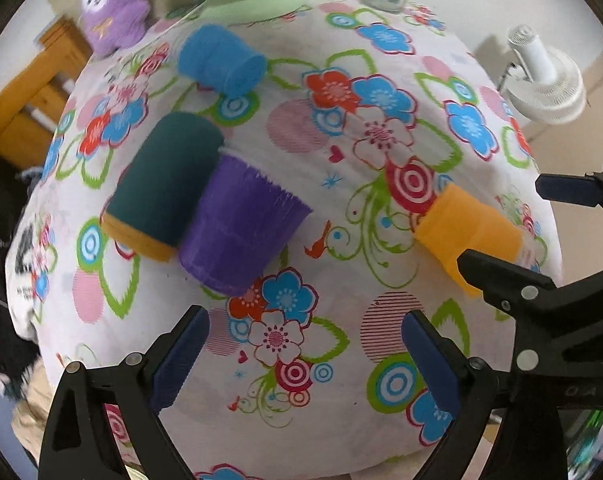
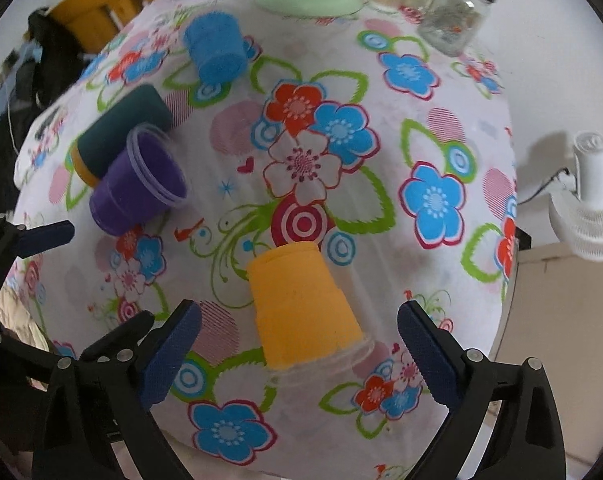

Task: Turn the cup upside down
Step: 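Lift the orange cup with the right gripper and rotate it rim-down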

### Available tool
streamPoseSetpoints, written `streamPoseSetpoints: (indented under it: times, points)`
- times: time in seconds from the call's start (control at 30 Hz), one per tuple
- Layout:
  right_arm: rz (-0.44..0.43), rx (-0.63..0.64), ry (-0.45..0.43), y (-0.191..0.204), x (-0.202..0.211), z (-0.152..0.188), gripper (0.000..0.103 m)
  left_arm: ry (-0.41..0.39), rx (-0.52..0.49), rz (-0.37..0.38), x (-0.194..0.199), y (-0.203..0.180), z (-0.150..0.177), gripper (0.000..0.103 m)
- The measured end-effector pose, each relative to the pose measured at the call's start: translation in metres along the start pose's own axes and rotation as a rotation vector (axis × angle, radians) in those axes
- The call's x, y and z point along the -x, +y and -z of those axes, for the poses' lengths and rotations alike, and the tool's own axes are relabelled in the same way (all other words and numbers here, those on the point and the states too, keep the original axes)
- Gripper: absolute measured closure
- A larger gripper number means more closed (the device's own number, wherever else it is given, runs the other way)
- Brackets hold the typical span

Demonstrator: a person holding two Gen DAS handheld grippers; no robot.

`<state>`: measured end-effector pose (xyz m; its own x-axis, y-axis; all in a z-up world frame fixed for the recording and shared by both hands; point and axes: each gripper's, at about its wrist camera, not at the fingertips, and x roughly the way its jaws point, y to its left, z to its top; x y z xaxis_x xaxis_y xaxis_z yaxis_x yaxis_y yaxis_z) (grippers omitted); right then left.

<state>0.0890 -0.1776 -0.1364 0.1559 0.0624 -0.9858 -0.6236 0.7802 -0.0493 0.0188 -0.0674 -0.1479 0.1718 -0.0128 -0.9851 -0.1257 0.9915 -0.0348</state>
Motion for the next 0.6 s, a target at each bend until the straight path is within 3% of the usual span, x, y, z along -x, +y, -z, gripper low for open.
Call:
streamPoseSetpoints:
  times: [0.27,0.6]
  points:
    - [-0.009,0.068,0.095,-0.003,-0.041,-0.01,0.01,0.038,0.129,0.018,-0.028,0.006,0.007,0.005]
    - [-0.027,0.086,0.146,-0.006,-0.076,-0.016,0.022,0.061,0.185,0.022,-0.046,0.007,0.01,0.005]
